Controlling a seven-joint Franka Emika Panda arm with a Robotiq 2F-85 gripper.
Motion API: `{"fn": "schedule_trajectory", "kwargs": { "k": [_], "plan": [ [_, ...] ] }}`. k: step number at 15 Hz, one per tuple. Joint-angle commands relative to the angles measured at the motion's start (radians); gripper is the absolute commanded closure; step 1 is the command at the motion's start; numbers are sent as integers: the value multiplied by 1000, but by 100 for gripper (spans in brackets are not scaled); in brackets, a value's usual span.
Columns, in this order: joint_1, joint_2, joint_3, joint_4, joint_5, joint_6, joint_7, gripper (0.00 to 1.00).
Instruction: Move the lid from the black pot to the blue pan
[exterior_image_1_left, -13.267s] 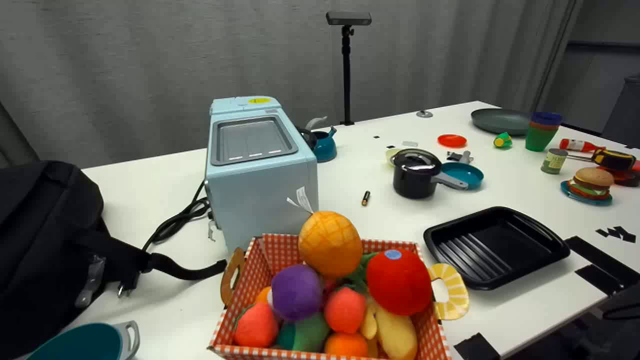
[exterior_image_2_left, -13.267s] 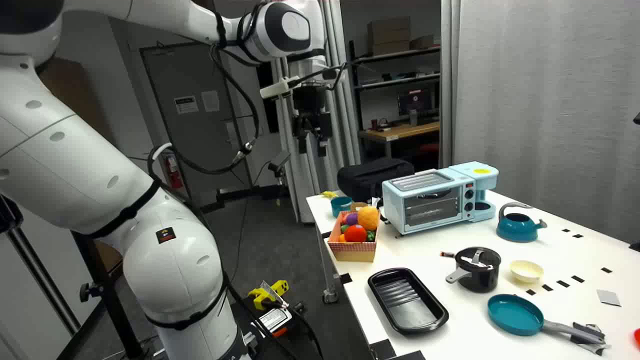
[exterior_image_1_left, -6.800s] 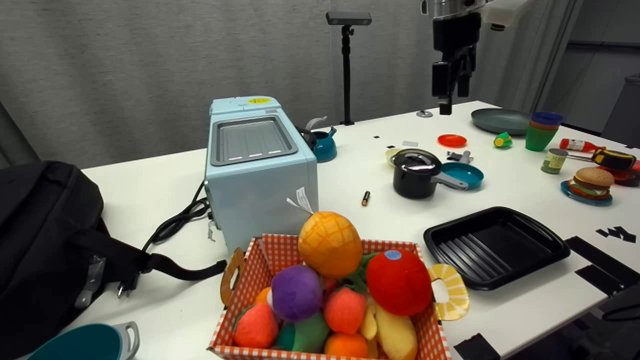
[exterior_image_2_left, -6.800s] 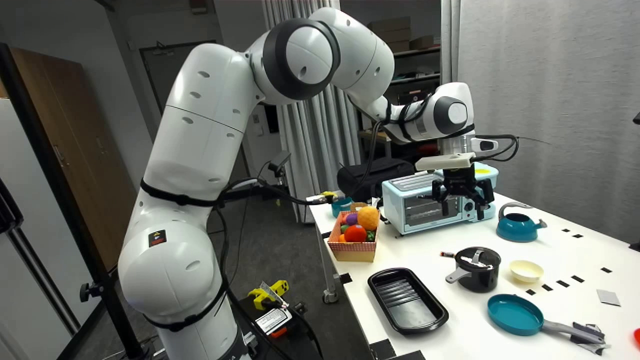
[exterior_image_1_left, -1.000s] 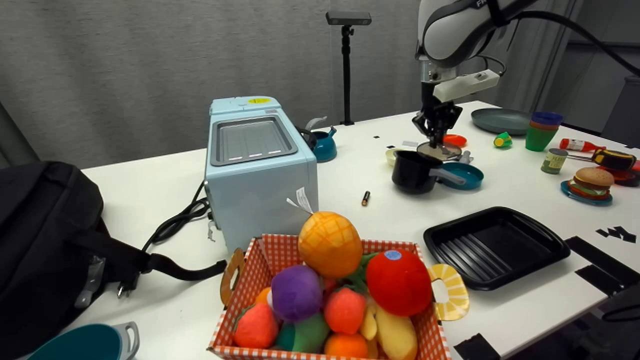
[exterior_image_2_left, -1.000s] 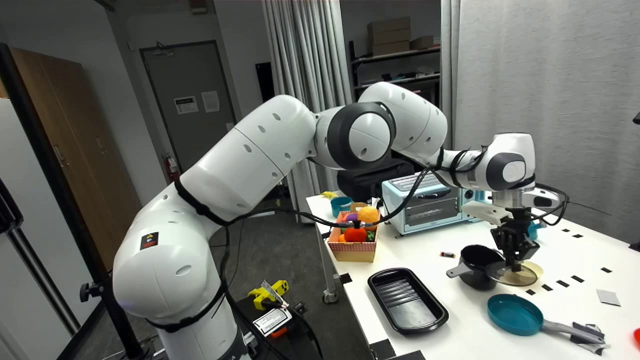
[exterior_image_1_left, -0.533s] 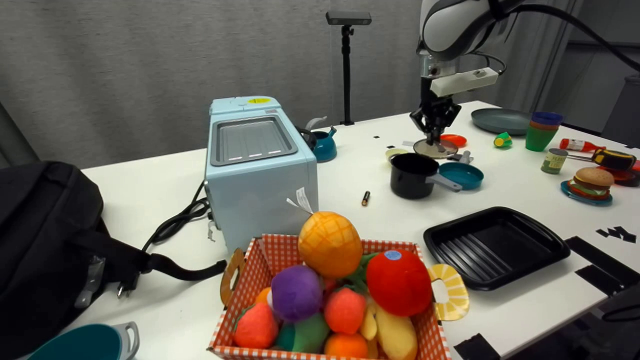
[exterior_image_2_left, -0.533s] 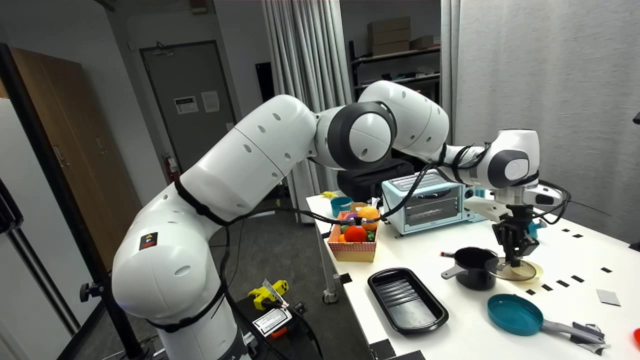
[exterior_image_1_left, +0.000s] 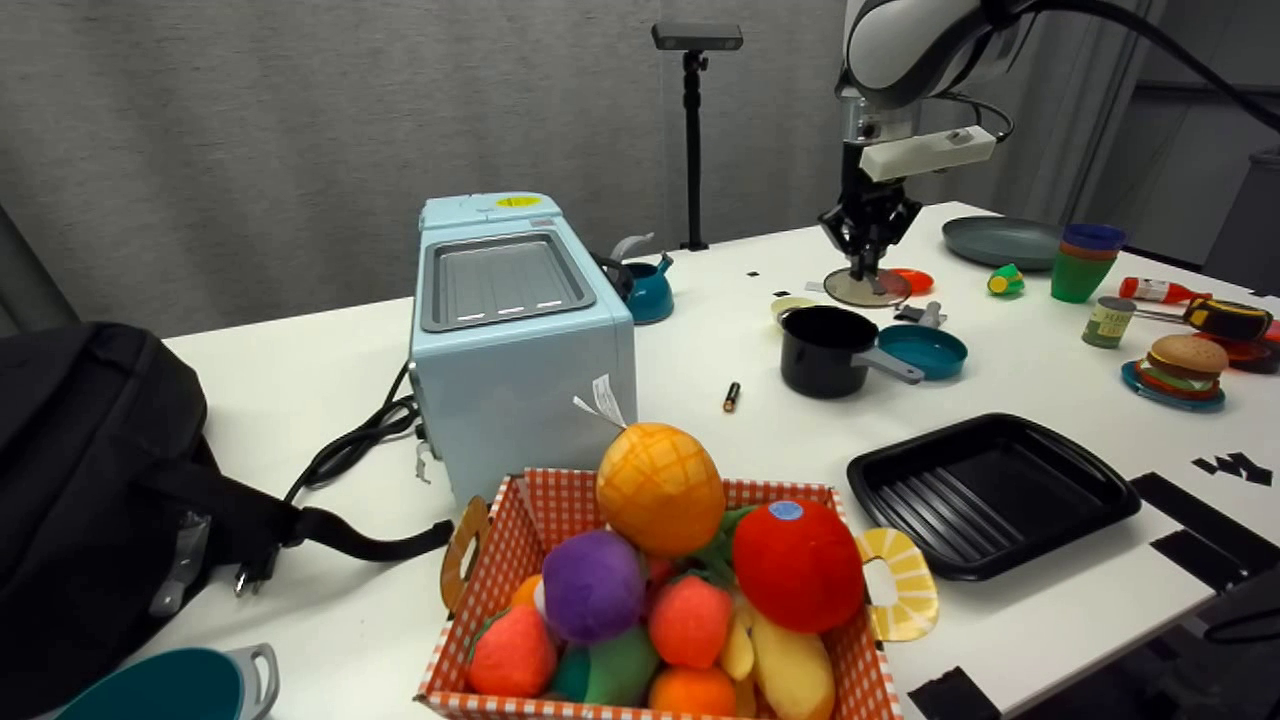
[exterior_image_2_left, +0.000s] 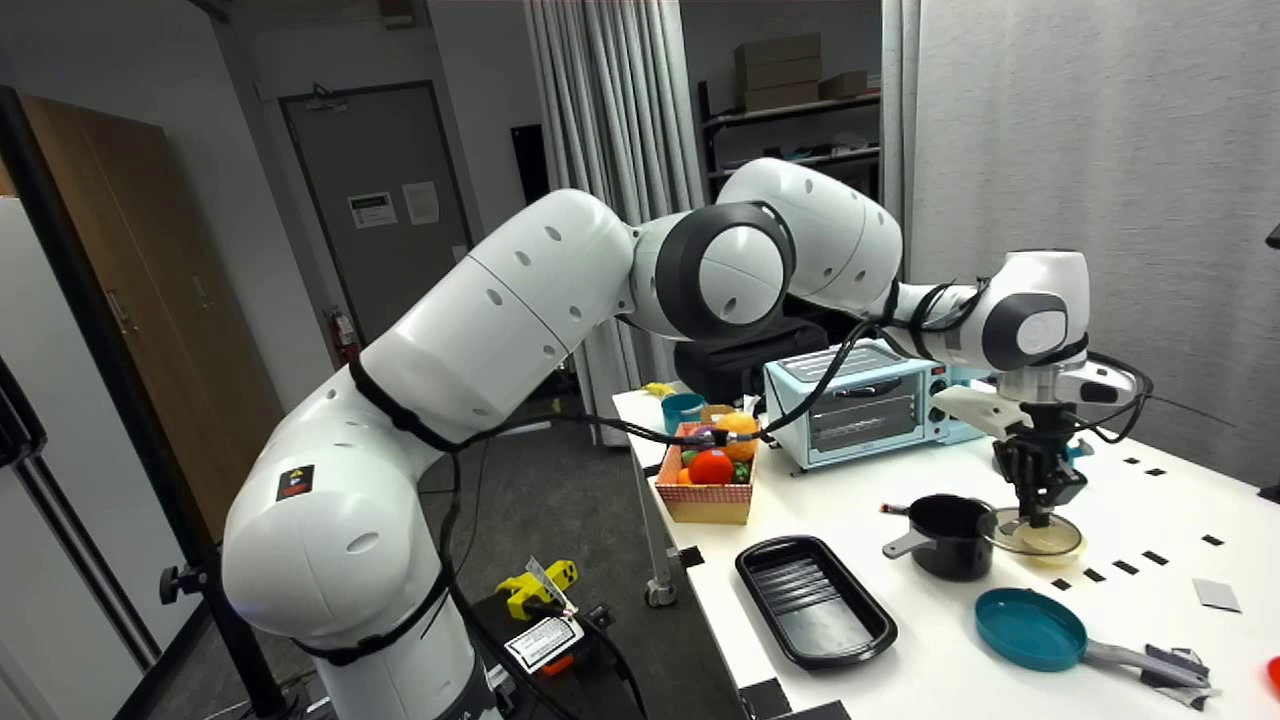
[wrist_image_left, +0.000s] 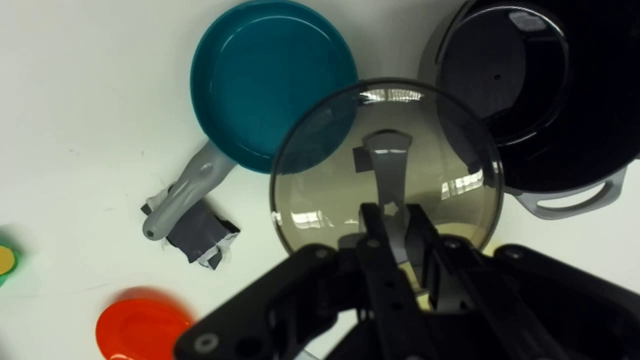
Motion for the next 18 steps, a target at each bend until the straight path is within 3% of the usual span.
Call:
{"fn": "schedule_trajectory", "kwargs": {
  "k": [1, 18],
  "plan": [
    [-14, 16, -11, 11, 9, -13, 18, 96],
    [-10, 142, -47, 59, -4, -36, 107, 96]
  ]
}}
